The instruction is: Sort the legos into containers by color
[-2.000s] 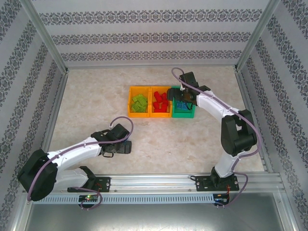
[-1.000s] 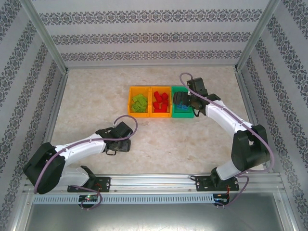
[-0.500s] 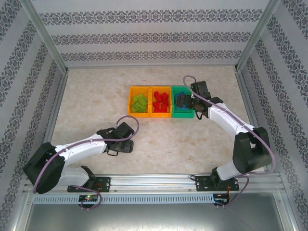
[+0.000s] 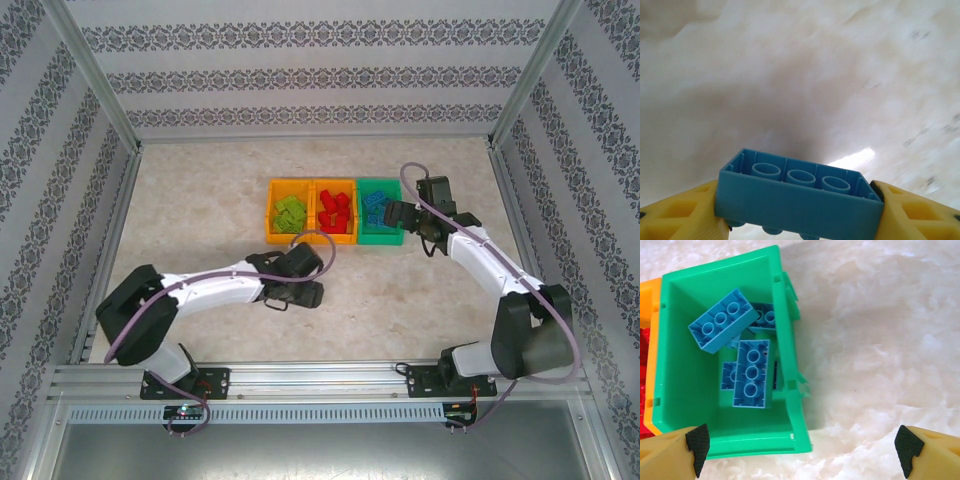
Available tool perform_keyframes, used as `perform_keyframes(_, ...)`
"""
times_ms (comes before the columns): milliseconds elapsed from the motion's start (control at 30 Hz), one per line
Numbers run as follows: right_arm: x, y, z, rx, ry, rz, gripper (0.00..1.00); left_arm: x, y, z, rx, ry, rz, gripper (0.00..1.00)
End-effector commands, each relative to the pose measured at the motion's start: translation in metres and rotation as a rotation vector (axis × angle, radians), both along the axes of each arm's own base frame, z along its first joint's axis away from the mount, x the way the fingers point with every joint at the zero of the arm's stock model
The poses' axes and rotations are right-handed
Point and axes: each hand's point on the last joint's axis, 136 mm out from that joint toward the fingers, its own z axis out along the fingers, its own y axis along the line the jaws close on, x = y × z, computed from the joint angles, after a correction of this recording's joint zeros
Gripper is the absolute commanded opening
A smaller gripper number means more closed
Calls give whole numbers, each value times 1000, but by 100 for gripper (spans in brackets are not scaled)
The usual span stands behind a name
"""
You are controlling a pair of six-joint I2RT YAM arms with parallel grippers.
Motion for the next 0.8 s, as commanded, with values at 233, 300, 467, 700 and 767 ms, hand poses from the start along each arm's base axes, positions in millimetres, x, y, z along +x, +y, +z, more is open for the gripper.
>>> perform_keyframes(233,-12,-22,4,22,-32,-46,98,50,-90,44,-111,-108,-163,52)
perform_keyframes(300,-15,-24,3,27,-33,-55,98,65,-106,56,-110,-139,-188,53)
perform_keyframes(467,-22,-26,-3,35,-24,-63,98,108,-129,80,-116,-197,-207,53)
perform_keyframes(700,-28,-27,-6,38,-21,-68,98,168,-132,75,-87,-200,-188,52)
perform_keyframes(767,-29,-28,-7,35,-23,-72,98,180,-131,73,-92,-203,-177,53)
